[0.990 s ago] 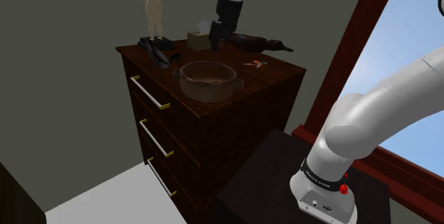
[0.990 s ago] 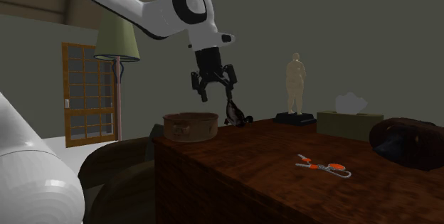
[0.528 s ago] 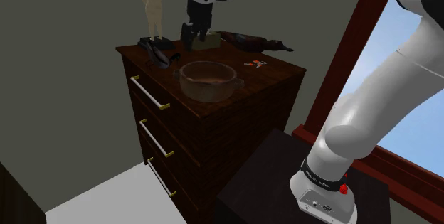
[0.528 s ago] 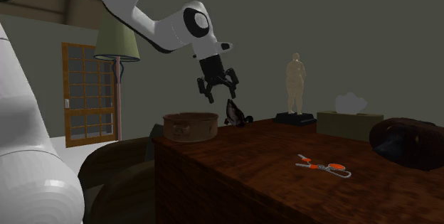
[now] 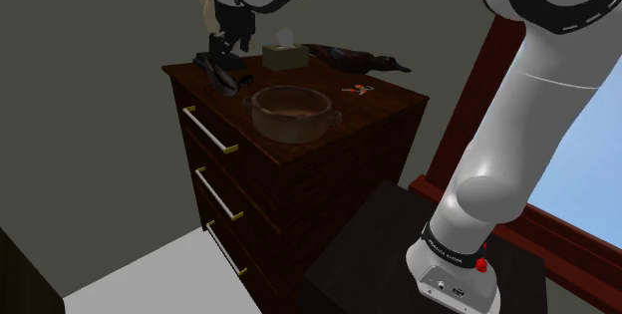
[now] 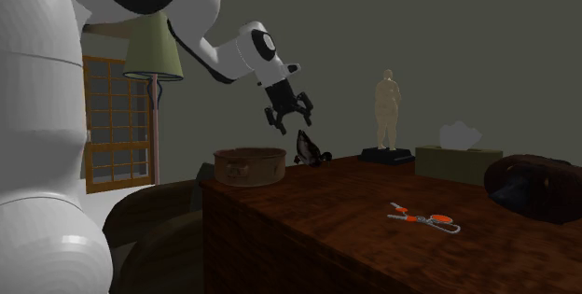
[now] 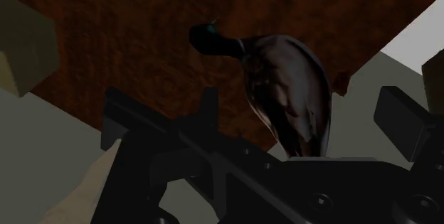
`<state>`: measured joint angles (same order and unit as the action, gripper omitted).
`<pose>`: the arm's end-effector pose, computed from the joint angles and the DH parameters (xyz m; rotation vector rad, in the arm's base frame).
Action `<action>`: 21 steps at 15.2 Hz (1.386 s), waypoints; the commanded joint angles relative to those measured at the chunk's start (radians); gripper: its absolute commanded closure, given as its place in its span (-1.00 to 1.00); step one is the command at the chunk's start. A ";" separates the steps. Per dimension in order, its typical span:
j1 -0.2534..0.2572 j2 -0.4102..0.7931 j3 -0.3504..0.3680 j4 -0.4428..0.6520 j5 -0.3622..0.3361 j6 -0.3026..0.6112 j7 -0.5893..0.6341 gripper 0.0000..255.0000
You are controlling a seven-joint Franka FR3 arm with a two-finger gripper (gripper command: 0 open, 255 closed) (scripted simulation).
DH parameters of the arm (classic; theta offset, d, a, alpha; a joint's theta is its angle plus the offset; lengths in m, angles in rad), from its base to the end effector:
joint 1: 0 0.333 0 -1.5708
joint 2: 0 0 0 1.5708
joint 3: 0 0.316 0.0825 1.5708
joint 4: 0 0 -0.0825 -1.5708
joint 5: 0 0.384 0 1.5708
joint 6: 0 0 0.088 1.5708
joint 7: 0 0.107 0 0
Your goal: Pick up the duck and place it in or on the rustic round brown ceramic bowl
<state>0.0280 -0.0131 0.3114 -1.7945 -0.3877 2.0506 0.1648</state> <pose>0.5585 0.1764 0.5744 2.7739 0.4322 0.4979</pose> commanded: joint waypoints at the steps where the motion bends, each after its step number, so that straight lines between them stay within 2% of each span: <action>1: 0.015 0.078 0.017 0.085 -0.067 -0.010 0.033 -1.00; 4: 0.053 0.197 0.030 0.220 -0.165 -0.038 0.073 -1.00; 12: 0.044 0.246 0.013 0.200 -0.193 0.034 0.088 -1.00; 20: 0.044 0.246 0.013 0.200 -0.193 0.034 0.088 -1.00; 21: 0.044 0.246 0.013 0.200 -0.193 0.034 0.088 1.00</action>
<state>0.0723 0.2330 0.3243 -1.5945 -0.5806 2.0841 0.2533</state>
